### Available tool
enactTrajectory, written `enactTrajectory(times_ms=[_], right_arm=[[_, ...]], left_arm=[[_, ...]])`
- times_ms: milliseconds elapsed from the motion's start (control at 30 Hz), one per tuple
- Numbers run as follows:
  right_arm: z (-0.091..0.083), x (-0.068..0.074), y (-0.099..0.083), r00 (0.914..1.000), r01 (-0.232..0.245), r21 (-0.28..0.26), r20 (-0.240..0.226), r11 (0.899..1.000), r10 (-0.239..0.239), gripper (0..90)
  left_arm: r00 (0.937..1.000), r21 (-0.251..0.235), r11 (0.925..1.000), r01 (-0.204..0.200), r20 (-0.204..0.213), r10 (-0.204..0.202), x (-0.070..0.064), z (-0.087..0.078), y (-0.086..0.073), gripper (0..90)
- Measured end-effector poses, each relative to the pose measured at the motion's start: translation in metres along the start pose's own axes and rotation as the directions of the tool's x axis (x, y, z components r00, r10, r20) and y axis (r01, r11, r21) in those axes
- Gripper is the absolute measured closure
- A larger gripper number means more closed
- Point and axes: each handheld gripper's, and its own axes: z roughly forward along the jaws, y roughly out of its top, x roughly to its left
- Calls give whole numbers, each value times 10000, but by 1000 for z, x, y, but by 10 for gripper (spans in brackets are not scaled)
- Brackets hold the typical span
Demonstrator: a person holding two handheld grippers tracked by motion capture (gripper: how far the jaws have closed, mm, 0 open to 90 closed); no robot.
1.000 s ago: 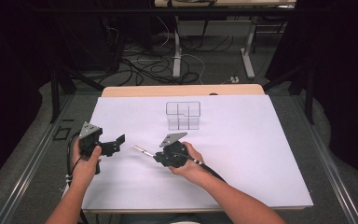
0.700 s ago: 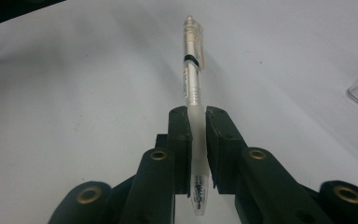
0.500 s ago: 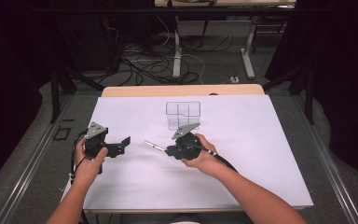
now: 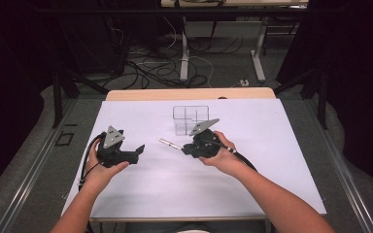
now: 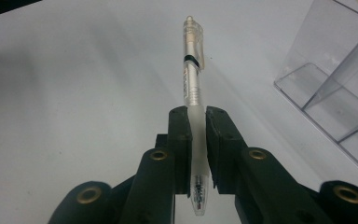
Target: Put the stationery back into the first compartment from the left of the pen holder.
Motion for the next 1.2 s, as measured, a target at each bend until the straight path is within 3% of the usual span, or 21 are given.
enactTrajectory(times_ms=[100,233,500,600,733,833,1000,1200], right_arm=[[-2,-3,1,10000,20,71,-49,10000,-20,808],[-4,-7,2,10000,95,111,-16,9999,-95,808],[-14,-13,-3,9998,-59,102,212,9999,57,808],[-18,-16,-5,9996,-181,195,215,9996,177,808],[-23,-19,-6,9991,-326,161,262,9993,322,808],[-26,-21,-7,9989,-392,244,268,9989,385,808],[-28,-23,-8,9988,-444,281,232,9986,438,808],[-28,-22,-7,9988,-476,539,150,9974,469,808]], left_arm=[[9980,-136,9980,-621,53,622,-5,1,4,151],[9927,-167,9930,-1173,278,1177,-13,2,9,160],[9816,-282,9836,-1781,646,1796,-30,11,21,196],[9732,-292,9771,-2110,872,2128,-36,15,26,225],[9593,-309,9673,-2519,1238,2538,-44,20,33,256],[9424,-270,9548,-2961,1545,2966,-51,26,35,283],[9099,-262,9266,-3752,1804,3735,-58,32,37,335],[8782,-352,8949,-4448,1790,4436,-67,35,40,369]])
